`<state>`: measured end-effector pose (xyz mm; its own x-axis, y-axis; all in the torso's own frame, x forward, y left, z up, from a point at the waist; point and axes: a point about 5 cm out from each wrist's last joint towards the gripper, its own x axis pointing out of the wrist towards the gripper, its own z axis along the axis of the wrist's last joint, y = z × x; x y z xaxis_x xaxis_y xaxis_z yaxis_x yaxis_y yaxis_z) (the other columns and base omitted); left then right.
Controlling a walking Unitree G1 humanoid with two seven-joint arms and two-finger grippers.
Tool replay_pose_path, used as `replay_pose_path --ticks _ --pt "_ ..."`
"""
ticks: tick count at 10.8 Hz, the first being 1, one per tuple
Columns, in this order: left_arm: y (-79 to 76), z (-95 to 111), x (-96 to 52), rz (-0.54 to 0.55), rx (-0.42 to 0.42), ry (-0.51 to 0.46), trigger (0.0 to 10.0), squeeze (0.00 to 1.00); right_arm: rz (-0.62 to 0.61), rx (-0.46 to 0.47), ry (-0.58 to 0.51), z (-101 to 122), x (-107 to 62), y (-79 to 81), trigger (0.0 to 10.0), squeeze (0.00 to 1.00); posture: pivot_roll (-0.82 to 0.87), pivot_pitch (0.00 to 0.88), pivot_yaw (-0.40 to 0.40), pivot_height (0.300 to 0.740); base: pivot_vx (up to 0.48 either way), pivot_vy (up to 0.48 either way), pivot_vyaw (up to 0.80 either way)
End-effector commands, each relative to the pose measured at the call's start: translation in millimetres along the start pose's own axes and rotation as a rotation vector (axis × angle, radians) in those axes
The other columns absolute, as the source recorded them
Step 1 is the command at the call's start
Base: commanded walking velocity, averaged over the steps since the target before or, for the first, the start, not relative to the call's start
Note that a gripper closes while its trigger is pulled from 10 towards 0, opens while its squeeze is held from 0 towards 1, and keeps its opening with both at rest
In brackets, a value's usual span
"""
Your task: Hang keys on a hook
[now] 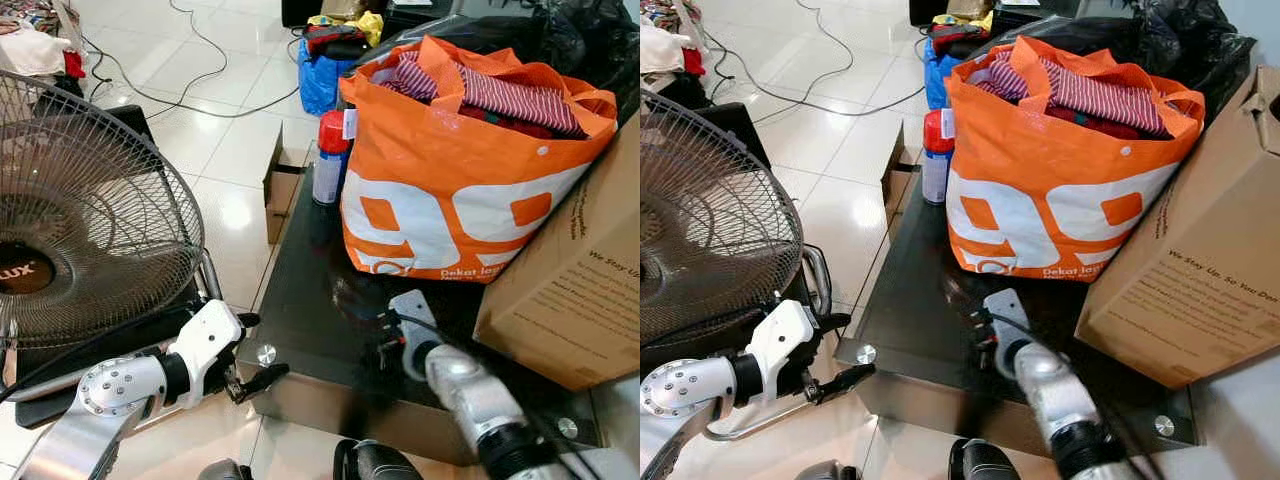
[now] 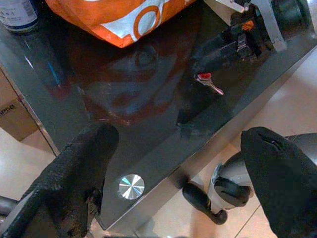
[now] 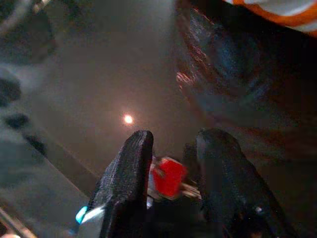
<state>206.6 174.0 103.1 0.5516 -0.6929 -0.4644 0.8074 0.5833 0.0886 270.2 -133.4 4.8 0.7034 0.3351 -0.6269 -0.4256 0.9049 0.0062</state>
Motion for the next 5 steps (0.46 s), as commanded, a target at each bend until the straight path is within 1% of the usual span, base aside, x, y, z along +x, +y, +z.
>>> replay_pose_path --ticks 1,2,5 --pt "0.3 -2 -0.7 0.0 0.006 0.016 10.0 0.0 -0.005 -0.021 0.026 -5 -0.2 -2.8 10.0 0.0 -0.02 0.119 -0.069 0.74 0.0 0.0 0.0" --pt "0.2 -2 -0.9 0.0 0.006 0.016 10.0 0.0 -0.007 -0.051 0.059 -11 -0.5 -5.2 10.0 0.0 -0.02 0.118 -0.07 0.74 0.0 0.0 0.0" --pt "0.1 -2 -1.8 0.001 0.006 0.017 10.0 0.0 0.044 -0.071 0.081 -16 -3.2 -6.2 10.0 0.0 -0.01 0.119 -0.071 0.74 0.0 0.0 0.0"
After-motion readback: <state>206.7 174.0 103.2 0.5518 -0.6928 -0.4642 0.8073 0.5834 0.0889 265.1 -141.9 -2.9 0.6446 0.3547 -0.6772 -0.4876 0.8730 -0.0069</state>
